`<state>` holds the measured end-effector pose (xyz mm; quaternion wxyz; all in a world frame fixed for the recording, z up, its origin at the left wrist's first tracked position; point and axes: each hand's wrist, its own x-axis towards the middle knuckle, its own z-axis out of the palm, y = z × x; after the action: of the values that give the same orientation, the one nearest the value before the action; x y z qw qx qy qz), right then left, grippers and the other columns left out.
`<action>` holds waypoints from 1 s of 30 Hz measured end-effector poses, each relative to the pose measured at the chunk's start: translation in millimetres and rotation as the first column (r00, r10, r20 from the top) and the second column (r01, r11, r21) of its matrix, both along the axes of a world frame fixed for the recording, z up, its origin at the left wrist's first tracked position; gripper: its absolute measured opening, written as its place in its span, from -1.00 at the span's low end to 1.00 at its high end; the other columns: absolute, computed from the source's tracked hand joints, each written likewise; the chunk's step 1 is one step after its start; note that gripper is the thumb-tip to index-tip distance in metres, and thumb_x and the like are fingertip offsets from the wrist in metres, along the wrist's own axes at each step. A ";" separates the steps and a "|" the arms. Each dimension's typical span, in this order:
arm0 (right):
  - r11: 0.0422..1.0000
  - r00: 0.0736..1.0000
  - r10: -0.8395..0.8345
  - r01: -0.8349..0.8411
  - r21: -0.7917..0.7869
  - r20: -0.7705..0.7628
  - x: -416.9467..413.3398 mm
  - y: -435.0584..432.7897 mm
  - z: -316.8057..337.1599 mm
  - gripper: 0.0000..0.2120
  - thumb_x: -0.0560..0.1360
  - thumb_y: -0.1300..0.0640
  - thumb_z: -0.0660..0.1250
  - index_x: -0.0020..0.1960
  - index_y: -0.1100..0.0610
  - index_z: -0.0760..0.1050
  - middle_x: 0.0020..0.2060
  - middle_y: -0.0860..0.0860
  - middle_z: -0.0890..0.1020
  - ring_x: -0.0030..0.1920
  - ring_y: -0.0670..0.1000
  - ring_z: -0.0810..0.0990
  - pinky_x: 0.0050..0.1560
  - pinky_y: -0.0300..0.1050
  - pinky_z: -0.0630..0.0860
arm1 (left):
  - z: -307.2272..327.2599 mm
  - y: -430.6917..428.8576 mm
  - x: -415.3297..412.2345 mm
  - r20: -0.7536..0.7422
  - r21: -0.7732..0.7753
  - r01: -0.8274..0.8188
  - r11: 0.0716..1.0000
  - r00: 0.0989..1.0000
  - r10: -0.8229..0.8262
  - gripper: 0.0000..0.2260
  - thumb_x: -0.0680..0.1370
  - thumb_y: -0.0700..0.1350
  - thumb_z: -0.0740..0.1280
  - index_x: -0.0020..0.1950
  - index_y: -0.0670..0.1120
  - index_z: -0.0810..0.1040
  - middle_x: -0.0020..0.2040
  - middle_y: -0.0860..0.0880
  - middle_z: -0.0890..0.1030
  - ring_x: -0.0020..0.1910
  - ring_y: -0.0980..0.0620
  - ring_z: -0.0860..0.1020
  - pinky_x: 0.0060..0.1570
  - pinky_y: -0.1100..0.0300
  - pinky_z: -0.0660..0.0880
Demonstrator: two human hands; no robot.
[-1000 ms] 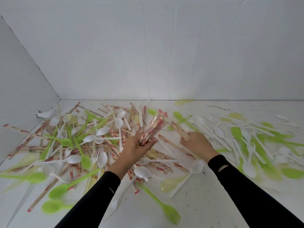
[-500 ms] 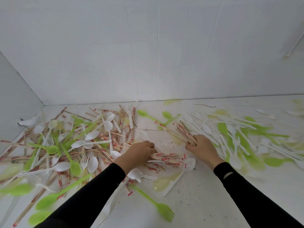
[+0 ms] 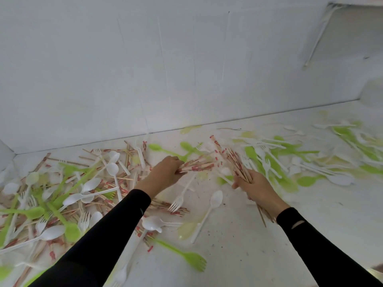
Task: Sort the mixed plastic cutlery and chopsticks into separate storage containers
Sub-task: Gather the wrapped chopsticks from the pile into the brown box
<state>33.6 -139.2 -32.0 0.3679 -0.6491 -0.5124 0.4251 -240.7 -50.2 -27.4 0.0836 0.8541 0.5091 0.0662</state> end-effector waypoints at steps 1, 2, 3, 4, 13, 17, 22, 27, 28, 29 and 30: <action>1.000 1.000 -0.007 0.007 0.002 -0.014 5.5 -3.1 1.6 -0.90 0.61 0.07 0.30 0.10 -0.01 0.54 -0.21 -0.01 0.72 -0.45 -0.19 0.45 -0.46 -0.26 0.39 | 3.7 2.2 4.3 0.090 -0.054 -0.049 0.997 0.994 0.054 -0.78 0.63 -0.02 0.28 -0.03 -0.17 0.55 -0.19 -0.06 0.51 -0.14 -0.08 0.47 -0.22 0.10 0.32; 1.000 0.999 -0.024 0.024 0.001 -0.034 12.0 -6.2 3.4 -0.89 0.62 0.07 0.28 0.13 -0.02 0.51 -0.21 -0.02 0.72 -0.49 -0.22 0.42 -0.48 -0.28 0.37 | 7.4 4.9 8.3 0.178 -0.104 -0.095 0.990 0.977 0.113 -0.75 0.63 0.01 0.27 -0.07 -0.16 0.55 -0.27 -0.03 0.50 -0.23 -0.06 0.47 -0.29 0.10 0.29; 0.999 0.997 -0.043 0.043 0.002 -0.058 17.5 -8.2 3.9 -0.89 0.63 0.07 0.26 0.15 -0.03 0.49 -0.20 -0.01 0.72 -0.52 -0.21 0.40 -0.50 -0.28 0.36 | 11.0 7.7 10.3 0.256 -0.131 -0.130 0.983 0.953 0.161 -0.75 0.63 0.02 0.27 -0.07 -0.14 0.57 -0.30 0.01 0.52 -0.27 -0.05 0.49 -0.30 0.11 0.32; 0.998 0.995 -0.068 0.069 0.002 -0.074 23.8 -10.0 5.2 -0.89 0.64 0.07 0.25 0.15 -0.03 0.48 -0.19 -0.01 0.73 -0.53 -0.18 0.38 -0.50 -0.27 0.35 | 14.4 10.9 13.0 0.326 -0.136 -0.155 0.979 0.926 0.192 -0.78 0.63 0.01 0.28 -0.04 -0.11 0.60 -0.28 0.04 0.58 -0.25 -0.05 0.54 -0.28 0.14 0.39; 0.961 0.931 -0.273 0.275 -0.029 -0.243 89.1 -20.3 22.8 -0.88 0.64 0.12 0.23 0.04 0.15 0.50 -0.37 -0.01 0.58 -0.51 -0.09 0.31 -0.50 -0.19 0.28 | 73.1 4.4 124.4 0.881 -0.432 0.144 0.890 -0.142 0.450 -0.89 0.65 -0.12 0.25 0.17 -0.05 0.48 -0.25 -0.03 0.56 -0.32 0.03 0.57 -0.17 0.12 0.60; 0.893 0.799 -0.413 0.450 -0.022 -0.436 104.0 -7.8 41.1 -0.81 0.64 -0.01 0.23 -0.02 0.11 0.45 -0.35 -0.01 0.45 -0.52 -0.09 0.30 -0.49 -0.21 0.29 | 86.0 -11.5 214.7 0.718 -0.436 0.355 0.827 -0.416 0.557 -0.91 0.65 -0.20 0.24 0.13 -0.05 0.44 -0.23 -0.01 0.54 -0.29 0.06 0.56 -0.14 0.15 0.60; 0.735 0.575 -0.433 0.671 0.098 -0.694 126.5 2.0 73.4 -0.80 0.63 -0.02 0.25 -0.05 0.10 0.43 -0.35 -0.02 0.50 -0.43 -0.09 0.47 -0.43 -0.20 0.44 | 92.0 -54.8 324.9 0.695 -0.431 0.411 0.803 -0.417 0.586 -0.93 0.63 -0.16 0.30 0.11 -0.10 0.48 -0.22 -0.04 0.56 -0.26 0.04 0.57 -0.12 0.15 0.60; 0.751 0.595 -0.433 0.654 0.095 -0.677 204.0 -9.9 78.9 -0.77 0.63 -0.06 0.24 0.01 0.11 0.47 -0.33 0.01 0.51 -0.41 -0.03 0.50 -0.40 -0.15 0.46 | 88.7 -83.4 407.2 0.778 -0.481 0.384 0.788 -0.228 0.586 -0.81 0.59 -0.04 0.35 -0.12 -0.16 0.53 -0.33 -0.04 0.53 -0.36 0.04 0.54 -0.25 0.19 0.56; 0.751 0.602 -0.439 0.653 0.096 -0.667 221.2 -13.2 78.0 -0.75 0.63 -0.08 0.22 0.00 0.11 0.46 -0.36 -0.01 0.45 -0.47 -0.06 0.38 -0.46 -0.18 0.34 | 87.9 -82.5 415.5 0.775 -0.483 0.372 0.792 -0.238 0.585 -0.80 0.58 -0.02 0.35 -0.09 -0.14 0.53 -0.34 -0.02 0.51 -0.39 0.07 0.52 -0.29 0.20 0.54; 0.747 0.602 -0.438 0.657 0.102 -0.668 243.2 -19.0 78.1 -0.73 0.63 -0.10 0.20 0.00 0.11 0.45 -0.39 -0.03 0.43 -0.50 -0.07 0.30 -0.48 -0.19 0.25 | 85.4 -81.6 427.9 0.762 -0.489 0.364 0.793 -0.263 0.591 -0.78 0.56 0.02 0.35 -0.06 -0.14 0.52 -0.36 0.01 0.49 -0.41 0.09 0.49 -0.32 0.22 0.51; 0.741 0.594 -0.431 0.662 0.109 -0.679 261.1 -23.1 79.1 -0.71 0.63 -0.11 0.19 -0.02 0.12 0.43 -0.42 -0.03 0.42 -0.52 -0.07 0.27 -0.49 -0.20 0.22 | 80.6 -78.7 436.3 0.743 -0.498 0.360 0.789 -0.292 0.602 -0.76 0.55 0.05 0.34 -0.02 -0.13 0.52 -0.37 0.03 0.46 -0.42 0.11 0.46 -0.35 0.23 0.48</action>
<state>294.7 -162.3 47.2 0.7365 -0.5247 -0.2018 0.3761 195.6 -128.9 53.3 0.6981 0.2994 0.3153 0.5688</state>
